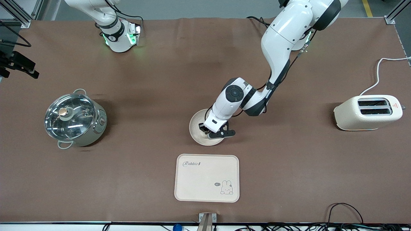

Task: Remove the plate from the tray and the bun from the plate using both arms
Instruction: 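Lift the bun off the plate with the left gripper, then carry the bun with the left gripper toward the toaster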

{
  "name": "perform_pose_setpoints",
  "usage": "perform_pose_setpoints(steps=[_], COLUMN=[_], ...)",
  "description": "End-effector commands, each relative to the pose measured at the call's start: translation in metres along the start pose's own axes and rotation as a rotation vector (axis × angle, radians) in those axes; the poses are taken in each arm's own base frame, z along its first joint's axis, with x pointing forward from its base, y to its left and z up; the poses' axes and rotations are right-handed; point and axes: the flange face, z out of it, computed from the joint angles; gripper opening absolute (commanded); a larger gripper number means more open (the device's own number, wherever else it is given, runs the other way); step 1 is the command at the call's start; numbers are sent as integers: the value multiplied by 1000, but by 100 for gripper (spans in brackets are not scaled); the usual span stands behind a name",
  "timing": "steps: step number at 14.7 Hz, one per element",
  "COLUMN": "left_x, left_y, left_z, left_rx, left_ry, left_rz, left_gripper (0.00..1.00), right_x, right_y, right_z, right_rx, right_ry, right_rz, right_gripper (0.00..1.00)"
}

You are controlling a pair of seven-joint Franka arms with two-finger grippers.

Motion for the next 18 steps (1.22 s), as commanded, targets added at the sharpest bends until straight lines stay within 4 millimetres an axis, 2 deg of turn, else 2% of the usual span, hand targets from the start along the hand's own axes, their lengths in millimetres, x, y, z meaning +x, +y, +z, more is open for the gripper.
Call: perform_pose_setpoints(steps=[1, 2, 4, 6, 8, 10, 11, 12, 15, 18], left_x=[12, 18, 41, 62, 95, 132, 144, 149, 175, 181], left_y=[3, 4, 5, 1, -26, -69, -88, -111, -211, -287], left_z=[-17, -32, -61, -82, -100, -123, -134, -145, -171, -177], left_rx=[10, 29, 59, 83, 104, 137, 162, 187, 222, 182], left_ry=[24, 15, 11, 2, 2, -21, -44, -71, -108, -135], left_rz=[-9, -12, -21, 19, 89, 178, 208, 241, 324, 311], left_gripper=[0, 0, 0, 0, 0, 0, 0, 0, 0, 0], right_x=[-1, -1, 0, 0, 1, 0, 0, 1, 2, 2], right_y=[-2, -8, -20, -26, -26, -24, -25, -27, -35, -35], right_z=[-1, -2, -2, -2, -1, -2, -2, -2, -3, -2], right_rx=[-10, -10, -19, -21, -20, -18, -18, -18, -17, -14], right_ry=[10, 12, 19, 23, 18, 19, 21, 26, 40, 37], right_rz=[-13, -23, -48, -60, -58, -54, -54, -54, -63, -63], right_gripper=[100, 100, 100, 100, 100, 100, 100, 100, 100, 100])
